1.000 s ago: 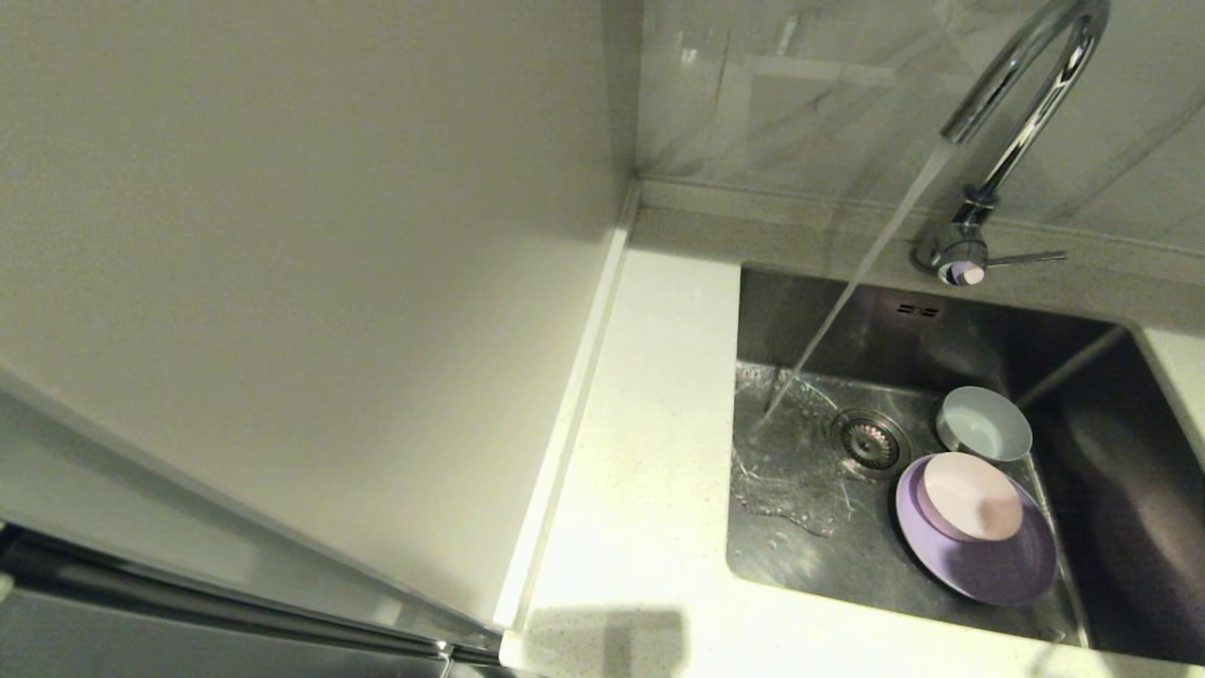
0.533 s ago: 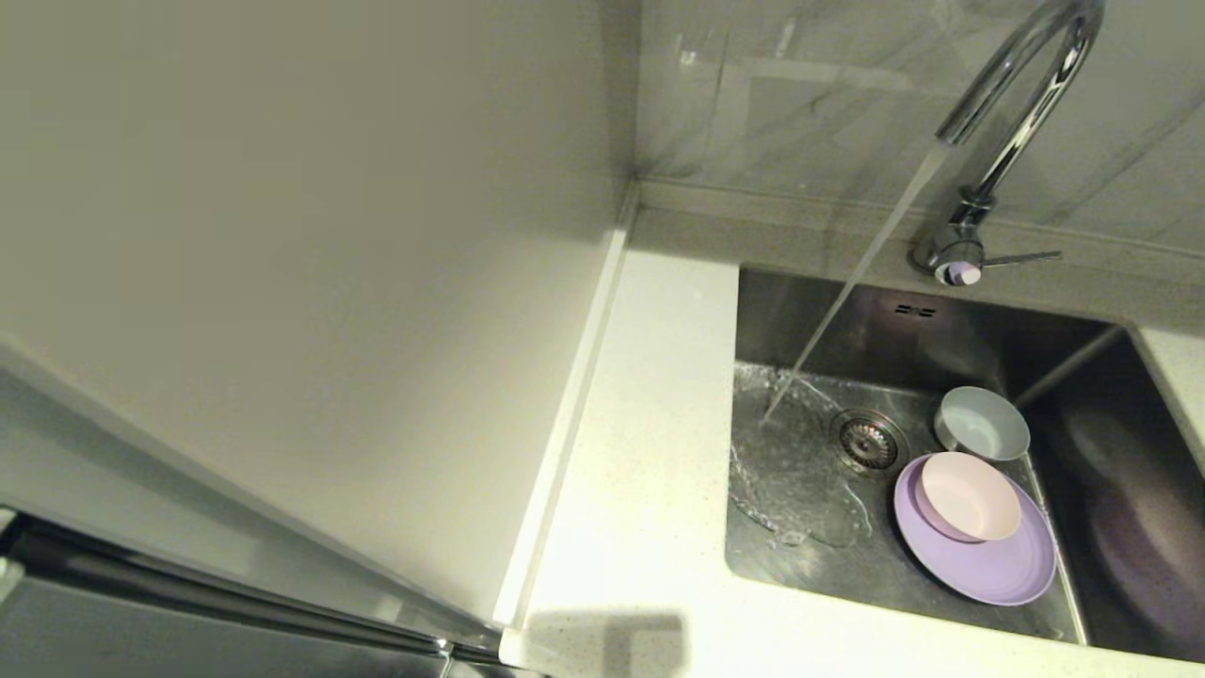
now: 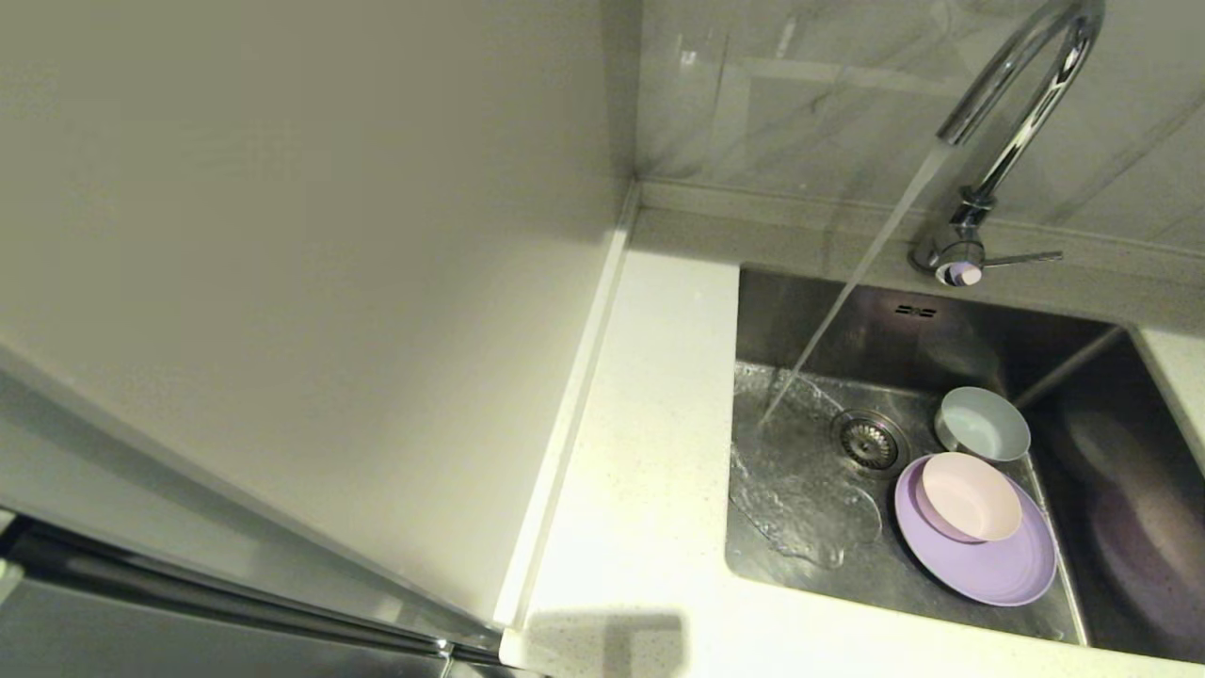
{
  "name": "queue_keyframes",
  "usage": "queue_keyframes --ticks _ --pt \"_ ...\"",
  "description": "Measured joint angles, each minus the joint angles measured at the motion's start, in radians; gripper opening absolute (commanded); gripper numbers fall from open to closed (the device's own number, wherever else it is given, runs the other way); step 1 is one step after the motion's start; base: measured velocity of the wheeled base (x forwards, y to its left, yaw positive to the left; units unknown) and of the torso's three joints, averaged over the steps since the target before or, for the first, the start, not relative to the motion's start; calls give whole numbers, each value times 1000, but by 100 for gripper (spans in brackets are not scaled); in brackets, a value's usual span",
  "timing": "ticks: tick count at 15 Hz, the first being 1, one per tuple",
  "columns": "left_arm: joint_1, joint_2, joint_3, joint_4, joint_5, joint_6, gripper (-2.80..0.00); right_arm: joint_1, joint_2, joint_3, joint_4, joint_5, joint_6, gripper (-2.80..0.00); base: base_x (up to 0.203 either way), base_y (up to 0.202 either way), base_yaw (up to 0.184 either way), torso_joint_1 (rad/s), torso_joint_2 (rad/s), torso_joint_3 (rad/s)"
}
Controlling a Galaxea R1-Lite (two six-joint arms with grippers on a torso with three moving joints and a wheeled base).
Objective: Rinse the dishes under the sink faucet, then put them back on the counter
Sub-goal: Turn on the faucet, then wait for the water to rinse the bowl
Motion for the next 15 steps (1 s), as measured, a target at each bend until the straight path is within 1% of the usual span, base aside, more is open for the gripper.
queue_keyframes --ticks 2,3,4,5,7,9,11,13,15 --pt "0 0 0 0 0 0 -280 8 -91 34 72 34 -39 -280 0 0 0 0 0 0" --pt "0 0 0 0 0 1 -280 9 -129 54 103 57 -41 -280 0 0 0 0 0 0" --pt "0 0 0 0 0 0 -280 10 -153 83 96 71 -33 -280 0 0 0 0 0 0" --pt "0 0 0 0 0 0 -280 10 -171 128 52 84 -29 -280 0 0 0 0 0 0" --pt "0 0 0 0 0 0 -280 10 -191 270 -83 111 -30 -280 0 0 0 0 0 0" --pt "0 0 0 0 0 0 -280 10 -199 449 -268 133 -46 -280 0 0 0 0 0 0" --pt "0 0 0 -1 0 0 -280 10 -201 569 -433 164 -64 -280 0 0 0 0 0 0" --pt "0 0 0 0 0 0 -280 10 -201 645 -561 197 -72 -280 0 0 0 0 0 0" --pt "0 0 0 0 0 0 -280 10 -202 674 -598 264 -76 -280 0 0 0 0 0 0"
